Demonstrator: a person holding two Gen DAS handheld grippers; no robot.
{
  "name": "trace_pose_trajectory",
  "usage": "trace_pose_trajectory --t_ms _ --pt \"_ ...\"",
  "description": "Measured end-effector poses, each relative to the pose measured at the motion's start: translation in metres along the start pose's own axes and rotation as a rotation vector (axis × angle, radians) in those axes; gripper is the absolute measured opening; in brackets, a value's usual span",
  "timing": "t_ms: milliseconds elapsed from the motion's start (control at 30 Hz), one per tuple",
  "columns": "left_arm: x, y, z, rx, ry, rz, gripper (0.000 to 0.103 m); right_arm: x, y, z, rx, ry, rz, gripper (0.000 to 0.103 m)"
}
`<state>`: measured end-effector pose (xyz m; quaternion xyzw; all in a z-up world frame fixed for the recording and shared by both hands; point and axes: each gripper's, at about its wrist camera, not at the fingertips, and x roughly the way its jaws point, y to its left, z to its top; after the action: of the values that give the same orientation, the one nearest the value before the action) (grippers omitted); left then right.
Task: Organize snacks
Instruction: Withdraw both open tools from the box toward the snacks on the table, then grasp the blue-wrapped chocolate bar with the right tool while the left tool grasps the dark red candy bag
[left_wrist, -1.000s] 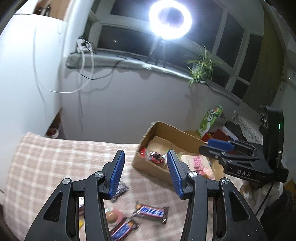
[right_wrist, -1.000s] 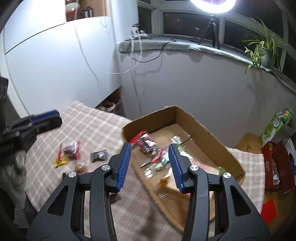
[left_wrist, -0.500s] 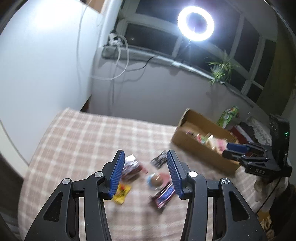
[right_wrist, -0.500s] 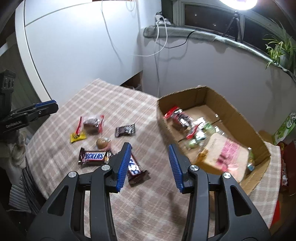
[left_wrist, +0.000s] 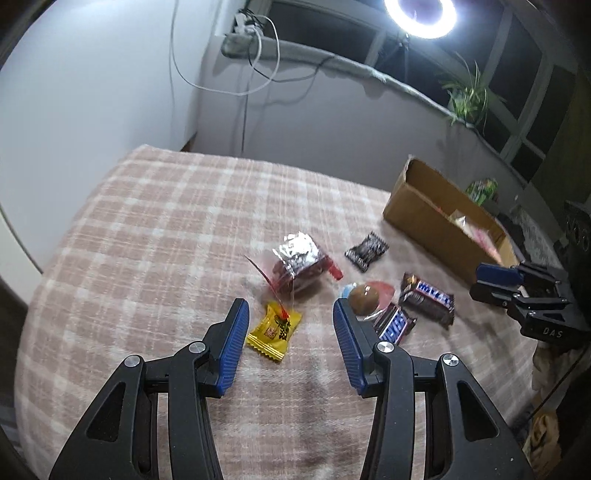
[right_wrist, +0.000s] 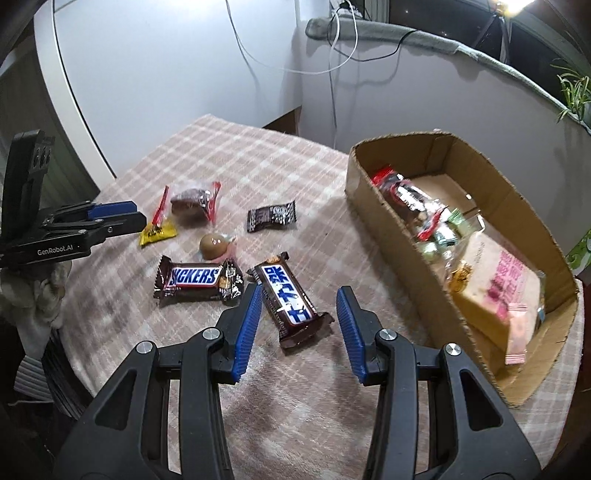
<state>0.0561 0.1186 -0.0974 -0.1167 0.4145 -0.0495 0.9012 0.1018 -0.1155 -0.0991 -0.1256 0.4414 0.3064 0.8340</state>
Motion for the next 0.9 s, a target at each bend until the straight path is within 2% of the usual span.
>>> trace_pose_trajectory --t_ms 300,333,367,433,700,900 --pt "0.016 -0.004 0.016 0.042 0.008 0.017 0.046 0.022 -0.001 0.003 -0.007 0.036 0.013 0.044" --pt "0.018 -0.005 0.018 0.056 0.009 0.025 0.047 0.024 -0.002 0.004 -0.007 0.04 0.014 0.047" --pt "0.02 -0.006 0.02 0.074 0.011 0.033 0.052 0.026 -0.003 0.005 -0.006 0.043 0.016 0.052" --pt "0.024 -0.011 0.023 0.11 0.013 0.042 0.055 0.031 -0.003 0.006 -0.008 0.049 0.023 0.054" --pt "0.047 -0.021 0.028 0.251 0.046 0.102 0.055 0.045 -0.002 0.008 -0.026 0.073 0.019 0.054" --pt "0.063 -0.014 0.027 0.274 0.08 0.113 0.055 0.052 -0.002 0.009 -0.036 0.089 0.021 0.054"
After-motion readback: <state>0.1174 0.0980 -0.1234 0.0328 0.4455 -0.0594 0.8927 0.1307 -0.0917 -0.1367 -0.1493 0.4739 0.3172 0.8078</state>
